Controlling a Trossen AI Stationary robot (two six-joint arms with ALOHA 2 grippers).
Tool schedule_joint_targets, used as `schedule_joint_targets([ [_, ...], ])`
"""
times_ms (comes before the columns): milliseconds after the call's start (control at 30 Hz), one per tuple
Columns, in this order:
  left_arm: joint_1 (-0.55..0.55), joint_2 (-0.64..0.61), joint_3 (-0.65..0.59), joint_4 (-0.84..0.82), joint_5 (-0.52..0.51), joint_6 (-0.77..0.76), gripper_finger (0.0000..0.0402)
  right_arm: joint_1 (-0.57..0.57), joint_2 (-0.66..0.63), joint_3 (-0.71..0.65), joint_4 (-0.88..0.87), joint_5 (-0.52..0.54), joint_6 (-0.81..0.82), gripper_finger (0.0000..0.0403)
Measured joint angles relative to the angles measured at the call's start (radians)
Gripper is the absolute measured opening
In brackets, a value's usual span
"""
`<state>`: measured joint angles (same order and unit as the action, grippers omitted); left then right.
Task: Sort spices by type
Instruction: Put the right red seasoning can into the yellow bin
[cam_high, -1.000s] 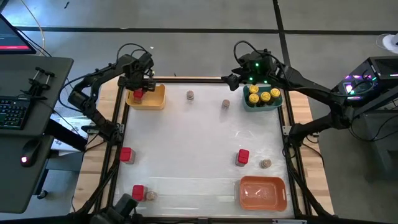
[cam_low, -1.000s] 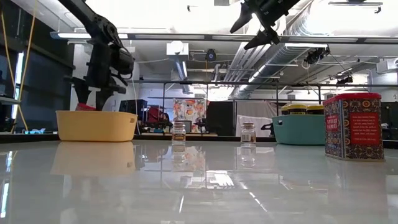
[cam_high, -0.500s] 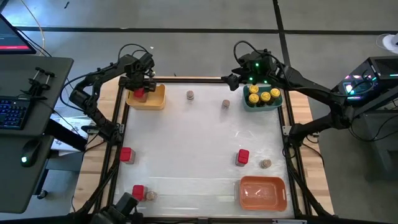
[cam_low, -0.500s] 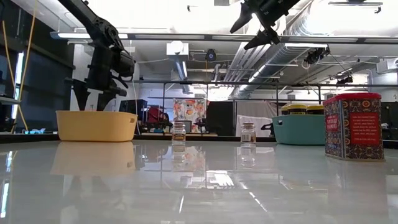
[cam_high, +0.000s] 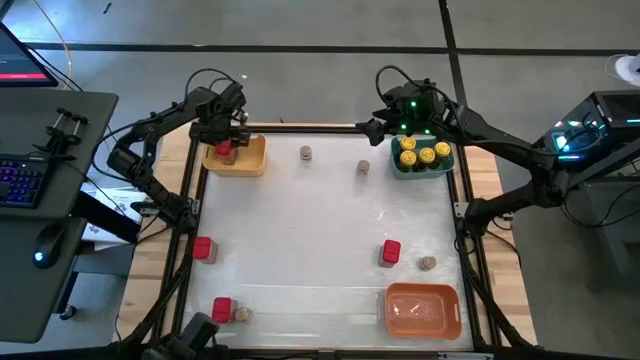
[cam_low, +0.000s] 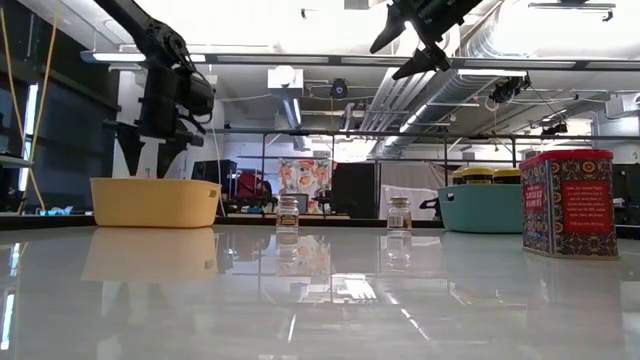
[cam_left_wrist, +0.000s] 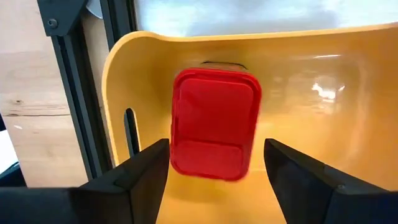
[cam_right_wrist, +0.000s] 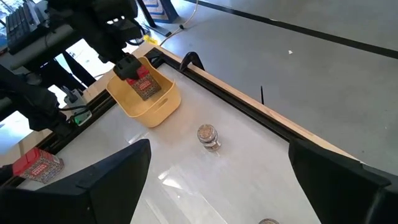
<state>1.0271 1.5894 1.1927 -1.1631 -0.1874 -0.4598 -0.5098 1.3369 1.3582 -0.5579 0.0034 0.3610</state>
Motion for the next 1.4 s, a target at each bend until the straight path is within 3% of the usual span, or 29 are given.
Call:
schedule_joint_targets([
  [200,0.0,-0.1,0.0,0.008,0.034,-0.008,0.0247,0.0,0.0,0.0,0.0,0.0,-0.002,0.0378],
  [367,-0.044,-0.208,0.0,0.09,0.153,-0.058,0.0247,0.0,0.0,0.0,0.0,0.0,0.002,0.0378],
  [600,-0.36,-0.398,0.0,0.186,0.112,0.008,0.0247,0.0,0.0,0.0,-0.001,-0.01,-0.002,0.0378],
  [767,-0.584,-0.464,0.001,0.3,0.073,0.054,0.0247,-0.001,0.0,0.0,-0.008,-0.044,-0.01,0.0378],
  [867,-0.647,-0.463,0.0,0.349,0.016,-0.009,0.0247,0.0,0.0,0.0,-0.031,-0.141,-0.026,0.0378],
  [967,-0.678,-0.427,0.0,0.463,0.026,-0.032,0.0247,0.0,-0.004,0.0,-0.069,-0.201,-0.022,0.0378],
  [1167,-0.694,-0.278,0.0,0.702,0.269,0.15,0.0247,0.03,-0.082,0.0,-0.212,-0.187,0.041,0.0378],
  [1300,-0.683,-0.221,0.0,0.691,0.345,0.182,0.0247,0.086,-0.103,0.001,-0.449,-0.227,0.232,0.0378],
  [1400,-0.651,-0.229,0.0,0.664,0.361,0.203,0.0247,0.19,-0.086,0.001,-0.68,-0.245,0.355,0.0378],
])
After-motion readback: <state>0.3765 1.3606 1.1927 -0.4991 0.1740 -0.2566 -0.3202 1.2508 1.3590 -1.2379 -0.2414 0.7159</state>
